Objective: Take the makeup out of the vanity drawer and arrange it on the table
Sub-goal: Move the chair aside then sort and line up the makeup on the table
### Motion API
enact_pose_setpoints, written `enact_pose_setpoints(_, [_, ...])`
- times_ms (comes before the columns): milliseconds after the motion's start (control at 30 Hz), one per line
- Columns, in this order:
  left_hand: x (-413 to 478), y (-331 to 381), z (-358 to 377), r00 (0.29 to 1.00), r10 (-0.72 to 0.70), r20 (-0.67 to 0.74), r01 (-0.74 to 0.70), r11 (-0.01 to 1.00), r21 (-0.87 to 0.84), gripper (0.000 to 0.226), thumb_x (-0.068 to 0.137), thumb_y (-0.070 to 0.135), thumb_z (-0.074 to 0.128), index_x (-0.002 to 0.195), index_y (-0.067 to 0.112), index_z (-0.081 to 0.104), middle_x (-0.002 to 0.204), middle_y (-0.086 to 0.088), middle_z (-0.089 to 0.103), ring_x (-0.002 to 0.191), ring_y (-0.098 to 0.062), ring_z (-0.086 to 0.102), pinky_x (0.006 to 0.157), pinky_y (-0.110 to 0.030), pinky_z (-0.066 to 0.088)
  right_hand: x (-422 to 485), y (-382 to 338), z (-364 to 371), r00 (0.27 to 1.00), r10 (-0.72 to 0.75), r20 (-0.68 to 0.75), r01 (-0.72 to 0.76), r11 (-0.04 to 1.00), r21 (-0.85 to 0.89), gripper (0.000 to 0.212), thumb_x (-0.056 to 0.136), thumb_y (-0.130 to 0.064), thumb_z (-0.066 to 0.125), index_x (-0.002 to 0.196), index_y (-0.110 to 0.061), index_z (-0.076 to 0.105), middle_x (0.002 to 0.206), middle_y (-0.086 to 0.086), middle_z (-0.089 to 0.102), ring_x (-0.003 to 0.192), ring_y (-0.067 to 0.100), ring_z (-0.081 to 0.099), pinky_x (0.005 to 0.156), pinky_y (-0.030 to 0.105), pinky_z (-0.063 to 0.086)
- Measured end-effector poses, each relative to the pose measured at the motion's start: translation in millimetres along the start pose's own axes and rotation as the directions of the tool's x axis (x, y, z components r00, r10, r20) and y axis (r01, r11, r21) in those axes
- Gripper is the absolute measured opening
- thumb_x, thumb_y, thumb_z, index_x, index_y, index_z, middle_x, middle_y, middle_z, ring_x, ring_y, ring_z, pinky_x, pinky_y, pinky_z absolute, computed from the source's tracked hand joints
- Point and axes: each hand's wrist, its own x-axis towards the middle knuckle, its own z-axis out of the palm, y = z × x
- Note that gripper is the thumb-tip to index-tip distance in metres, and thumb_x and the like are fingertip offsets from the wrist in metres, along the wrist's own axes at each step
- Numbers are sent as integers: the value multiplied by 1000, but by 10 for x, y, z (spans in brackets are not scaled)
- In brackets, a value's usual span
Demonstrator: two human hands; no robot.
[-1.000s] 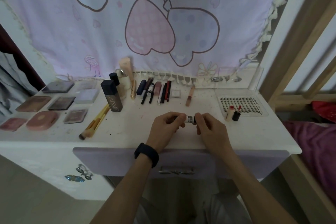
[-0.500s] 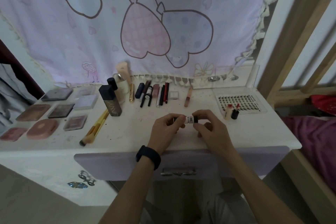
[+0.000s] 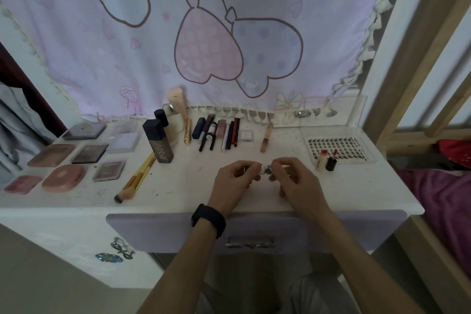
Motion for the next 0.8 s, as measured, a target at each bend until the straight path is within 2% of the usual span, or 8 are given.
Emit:
enact_pose_setpoints(67, [3,-7,-1,1000,3,2,-3,1000,1,13,96,30,62,98,24,73,80,10,74,73,1,65,65,-12,50,8,21,17,1000,-6,-2,6,998,-58,21,96,-50,56,98,-31,65,78,-13,71,62,1,62,59,16,47])
enact_pose_setpoints(133, [2,-15,4,1000,6,3,-6,1000,4,15,96,28,62,101,20,74,80,8,74,74,1,65,65,-13,50,8,53,14,1000,-24,-9,23,999,-32,4,99,-34,60,98,-32,64,78,-14,70,65,4,63,59,17,49])
enact_pose_setpoints(233, [0,-10,6,1000,7,-5,-7,1000,-3,16,96,28,62,102,20,74,80,9,74,73,2,64,65,-12,49,-8,60,-10,999,-36,1,36,999,38,23,97,-17,63,108,-37,62,96,-18,68,64,14,65,63,23,55])
enact_pose_setpoints(333, [0,1,1,1000,0,-7,0,1000,-22,14,97,27,61,100,22,73,80,10,74,72,2,64,65,-12,50,-8,26,-20,999,-32,11,31,998,59,24,98,-31,63,121,-37,60,101,-18,69,64,14,68,63,23,56])
enact_pose_setpoints(400, [-1,6,-2,1000,-1,-5,1,1000,-17,13,96,27,61,100,23,73,80,11,74,73,3,64,66,-12,50,2,16,-7,1000,-15,9,14,999,28,18,97,-43,59,114,-36,61,90,-14,72,64,7,66,60,19,54])
enact_pose_setpoints(500, [-8,6,1,1000,2,-4,-2,1000,-13,12,97,27,61,99,23,73,79,13,74,72,3,64,65,-12,50,-1,29,11,999,-32,-1,32,999,-10,6,100,-34,57,101,-32,63,80,-14,72,63,4,63,58,17,51])
enact_pose_setpoints(633, [-8,7,7,1000,0,-10,0,1000,-17,14,97,25,61,101,20,73,78,11,74,71,3,63,64,-12,49,-20,29,-13,999,-50,-10,50,996,69,19,100,-13,57,108,-30,62,96,-9,70,64,7,63,61,18,51])
enact_pose_setpoints(800, [-1,15,-4,1000,-17,-5,17,999,-34,13,98,24,59,98,24,72,76,12,73,71,4,64,65,-12,50,-23,18,12,997,-78,-21,78,997,22,9,100,-31,59,104,-39,61,86,-17,71,71,7,66,60,20,53])
